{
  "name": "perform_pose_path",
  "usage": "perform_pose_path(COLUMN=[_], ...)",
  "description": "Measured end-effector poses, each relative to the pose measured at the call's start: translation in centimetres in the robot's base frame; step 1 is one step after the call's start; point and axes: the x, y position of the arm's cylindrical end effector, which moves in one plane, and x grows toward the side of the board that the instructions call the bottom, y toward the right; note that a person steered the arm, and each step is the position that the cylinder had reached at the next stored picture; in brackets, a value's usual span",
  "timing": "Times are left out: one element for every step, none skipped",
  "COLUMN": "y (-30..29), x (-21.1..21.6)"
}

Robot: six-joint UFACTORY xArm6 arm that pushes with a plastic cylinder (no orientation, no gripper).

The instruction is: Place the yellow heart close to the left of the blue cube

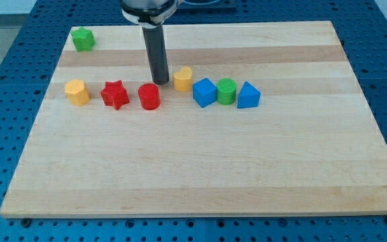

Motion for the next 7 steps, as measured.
perform_pose_path(y=[1.2,4.4,4.7,3.8,2.0,1.4,1.5], x=[-3.1,-3.3,-2.3,-0.9,0.7,1.3,-0.1])
